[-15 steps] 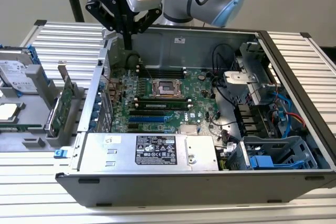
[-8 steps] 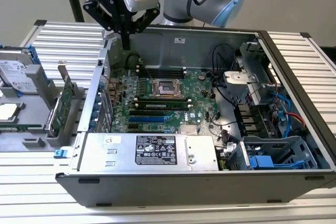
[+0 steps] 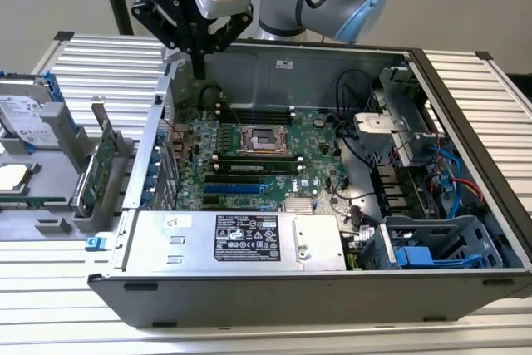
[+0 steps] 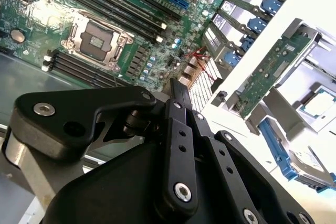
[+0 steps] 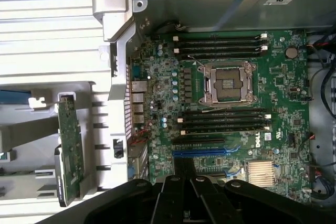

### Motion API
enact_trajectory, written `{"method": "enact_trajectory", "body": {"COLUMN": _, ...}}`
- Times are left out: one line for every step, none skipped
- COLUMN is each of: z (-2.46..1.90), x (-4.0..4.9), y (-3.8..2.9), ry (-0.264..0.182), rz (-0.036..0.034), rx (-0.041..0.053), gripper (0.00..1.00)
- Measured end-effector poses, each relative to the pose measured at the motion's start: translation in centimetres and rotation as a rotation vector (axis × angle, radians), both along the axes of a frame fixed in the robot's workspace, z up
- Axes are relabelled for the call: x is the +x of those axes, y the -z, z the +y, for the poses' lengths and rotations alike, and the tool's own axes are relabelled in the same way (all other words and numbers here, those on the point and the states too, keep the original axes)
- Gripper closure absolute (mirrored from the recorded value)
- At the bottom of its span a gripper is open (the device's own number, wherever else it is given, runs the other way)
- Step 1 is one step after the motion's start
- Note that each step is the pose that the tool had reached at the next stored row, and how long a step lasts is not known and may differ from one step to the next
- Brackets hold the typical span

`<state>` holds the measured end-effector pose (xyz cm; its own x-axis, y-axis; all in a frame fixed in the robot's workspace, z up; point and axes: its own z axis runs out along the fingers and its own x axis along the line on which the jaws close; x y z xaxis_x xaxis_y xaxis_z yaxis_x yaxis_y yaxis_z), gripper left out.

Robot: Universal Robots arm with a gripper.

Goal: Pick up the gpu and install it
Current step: 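Reach for the gpu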

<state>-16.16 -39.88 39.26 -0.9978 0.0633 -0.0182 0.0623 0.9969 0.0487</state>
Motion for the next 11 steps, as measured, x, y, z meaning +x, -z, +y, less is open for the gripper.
{"method": "enact_trajectory", "body": {"z": 0.0, "x": -0.05, "y": 0.0, "ry": 0.0, "rz": 0.0006, "rx": 0.0, "gripper": 1.0}}
{"method": "enact_trajectory", "body": {"z": 0.0, "x": -0.11, "y": 0.0, "ry": 0.0, "rz": 0.0011, "rx": 0.0001, "gripper": 1.0}}
{"method": "enact_trajectory", "body": {"z": -0.01, "x": -0.19, "y": 0.0, "ry": 0.0, "rz": 0.0015, "rx": 0.0, "gripper": 1.0}}
{"method": "enact_trajectory", "body": {"z": -0.01, "x": -0.28, "y": -0.01, "ry": 0.0, "rz": 0.0018, "rx": -0.0001, "gripper": 1.0}}
{"method": "enact_trajectory", "body": {"z": -0.01, "x": -0.37, "y": 0.0, "ry": 0.0, "rz": 0.0018, "rx": 0.0, "gripper": 1.0}}
{"method": "enact_trajectory", "body": {"z": -0.02, "x": -0.46, "y": 0.0, "ry": 0.0, "rz": 0.0022, "rx": 0.0, "gripper": 1.0}}
{"method": "enact_trajectory", "body": {"z": -0.03, "x": -0.56, "y": 0.0, "ry": 0.0, "rz": 0.0026, "rx": 0.0, "gripper": 1.0}}
{"method": "enact_trajectory", "body": {"z": -0.04, "x": -0.68, "y": 0.0, "ry": 0.0, "rz": 0.0029, "rx": 0.0, "gripper": 1.0}}
{"method": "enact_trajectory", "body": {"z": -0.06, "x": -0.78, "y": 0.0, "ry": 0.0, "rz": 0.0032, "rx": 0.0, "gripper": 1.0}}
{"method": "enact_trajectory", "body": {"z": -0.08, "x": -0.89, "y": 0.0, "ry": 0.0, "rz": 0.0035, "rx": 0.0, "gripper": 1.0}}
{"method": "enact_trajectory", "body": {"z": -0.1, "x": -1.0, "y": 0.0, "ry": 0.0, "rz": 0.0038, "rx": 0.0, "gripper": 1.0}}
